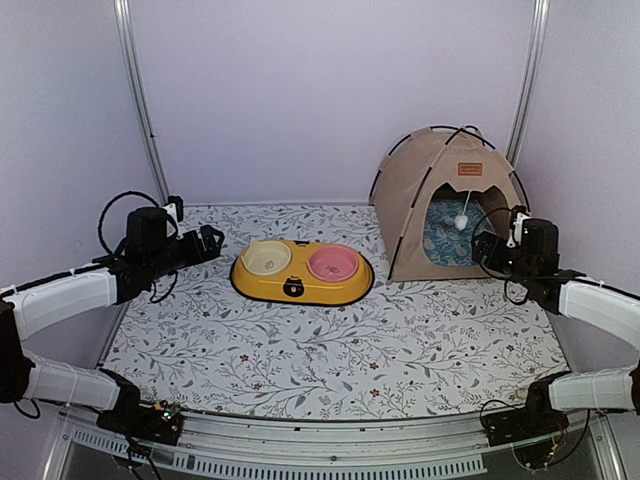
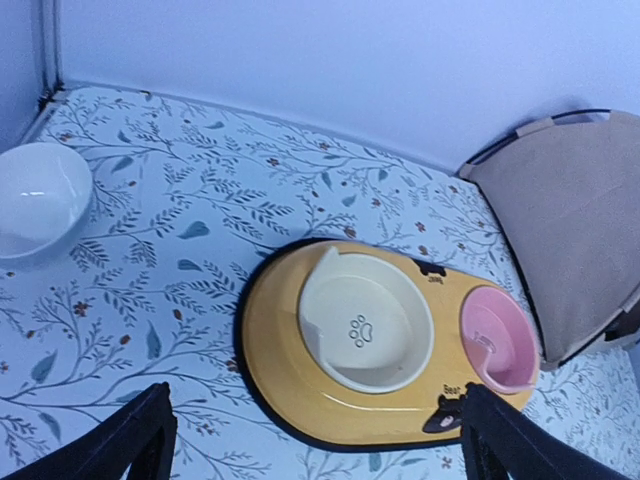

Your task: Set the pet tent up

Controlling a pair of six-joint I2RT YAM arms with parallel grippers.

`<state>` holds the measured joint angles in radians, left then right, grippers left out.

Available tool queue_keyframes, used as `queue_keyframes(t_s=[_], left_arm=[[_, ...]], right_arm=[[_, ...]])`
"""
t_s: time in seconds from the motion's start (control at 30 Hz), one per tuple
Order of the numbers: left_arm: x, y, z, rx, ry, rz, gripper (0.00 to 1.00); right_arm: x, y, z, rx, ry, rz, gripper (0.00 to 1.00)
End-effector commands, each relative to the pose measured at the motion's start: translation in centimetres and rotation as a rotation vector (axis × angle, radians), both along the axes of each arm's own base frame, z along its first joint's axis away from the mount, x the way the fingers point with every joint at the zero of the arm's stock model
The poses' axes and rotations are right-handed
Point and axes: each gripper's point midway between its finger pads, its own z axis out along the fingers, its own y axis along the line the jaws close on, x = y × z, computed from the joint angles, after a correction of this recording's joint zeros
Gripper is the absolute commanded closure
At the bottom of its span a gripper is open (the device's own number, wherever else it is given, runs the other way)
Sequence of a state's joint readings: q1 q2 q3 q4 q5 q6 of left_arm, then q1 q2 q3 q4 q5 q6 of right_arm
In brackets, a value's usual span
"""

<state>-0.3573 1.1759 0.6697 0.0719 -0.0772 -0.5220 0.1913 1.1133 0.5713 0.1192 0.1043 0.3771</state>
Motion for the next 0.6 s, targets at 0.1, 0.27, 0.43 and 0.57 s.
queue_keyframes(t_s=[0.1, 0.27, 0.43, 0.57], left_arm=[[1.1, 5.8, 0.5, 0.251, -0.139, 0.151, 0.01], [0.6, 9.1, -0.1, 0.299, -0.226, 0.276, 0.01], [0.2, 11.8, 0.2, 0.394, -0.288, 0.370, 0.00], [-0.4, 13.6, 0.8, 0.500, -0.363, 0.439, 0.00]], right_arm=[[-1.9, -7.9, 0.6, -0.337, -0.316, -0.218, 0.01], [-1.1, -6.7, 0.9, -0.377, -0.463, -0.119, 0.01], [0.9, -5.5, -0.9, -0.368, -0.474, -0.050, 0.01], [1.5, -6.0, -1.8, -0.348, -0.414, -0.062, 0.01]])
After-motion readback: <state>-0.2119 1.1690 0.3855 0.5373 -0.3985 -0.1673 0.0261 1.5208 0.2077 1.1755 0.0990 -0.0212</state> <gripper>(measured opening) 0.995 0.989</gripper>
